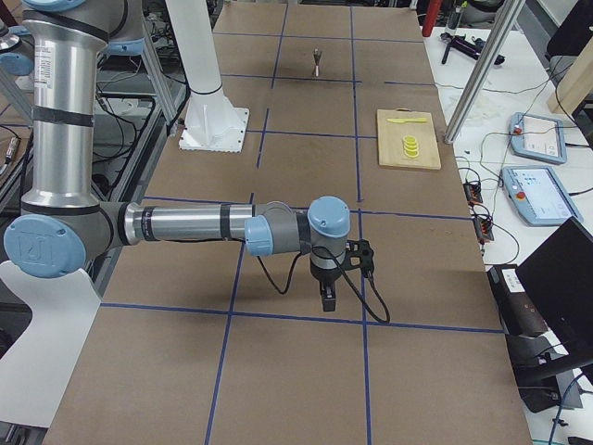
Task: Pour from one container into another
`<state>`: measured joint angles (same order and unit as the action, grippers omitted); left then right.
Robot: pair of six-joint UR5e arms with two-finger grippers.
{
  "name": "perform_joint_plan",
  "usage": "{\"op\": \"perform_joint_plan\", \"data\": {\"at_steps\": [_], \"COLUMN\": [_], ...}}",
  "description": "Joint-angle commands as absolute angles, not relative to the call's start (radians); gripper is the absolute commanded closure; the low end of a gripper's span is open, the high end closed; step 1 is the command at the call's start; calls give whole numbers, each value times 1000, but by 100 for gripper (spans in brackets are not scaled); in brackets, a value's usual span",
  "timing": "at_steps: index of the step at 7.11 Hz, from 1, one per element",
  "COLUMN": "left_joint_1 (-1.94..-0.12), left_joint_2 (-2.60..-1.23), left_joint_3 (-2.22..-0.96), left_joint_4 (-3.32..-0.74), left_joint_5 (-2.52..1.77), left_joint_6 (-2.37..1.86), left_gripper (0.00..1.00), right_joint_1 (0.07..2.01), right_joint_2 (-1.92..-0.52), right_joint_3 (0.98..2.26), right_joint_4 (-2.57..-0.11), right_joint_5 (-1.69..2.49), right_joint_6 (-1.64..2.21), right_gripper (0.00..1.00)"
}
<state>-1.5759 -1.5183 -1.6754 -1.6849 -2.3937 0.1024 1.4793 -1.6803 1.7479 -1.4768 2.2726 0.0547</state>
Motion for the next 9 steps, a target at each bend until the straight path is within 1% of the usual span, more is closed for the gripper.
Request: {"op": "perform_joint_plan", "data": {"at_steps": [1, 5, 6, 7, 8, 9], "left_joint_1": [-1575, -1575, -1575, -1575, -1575, -1575], "left_joint_2": [-1516, -1519, -1517, -1520, -1523, -1522], "left_joint_3": [-1672, -1669, -1639, -1657, -1661, -1652], "left_joint_4": [-1750, -1752, -1753, -1750, -1781, -1866], "left_joint_5": [-2395, -2396, -2395, -2396, -2398, -2398], "left_joint_6": [107, 100, 106, 95, 98, 98], "left_gripper": [0, 0, 0, 0, 0, 0], "right_joint_1": [1477, 1479, 1479, 1479, 1479, 1479], "right_joint_2": [-1671, -1678, -1668, -1652, -1623, -1609], "right_joint_3": [1759, 1761, 1735, 1736, 1736, 1732], "right_joint_4": [-1476, -1451, -1451, -1451, -1456, -1457], "right_joint_5": [2269, 2273, 2275, 2314, 2356, 2367], "right_joint_6": [58, 70, 83, 87, 89, 89], "right_gripper": [0, 0, 0, 0, 0, 0]}}
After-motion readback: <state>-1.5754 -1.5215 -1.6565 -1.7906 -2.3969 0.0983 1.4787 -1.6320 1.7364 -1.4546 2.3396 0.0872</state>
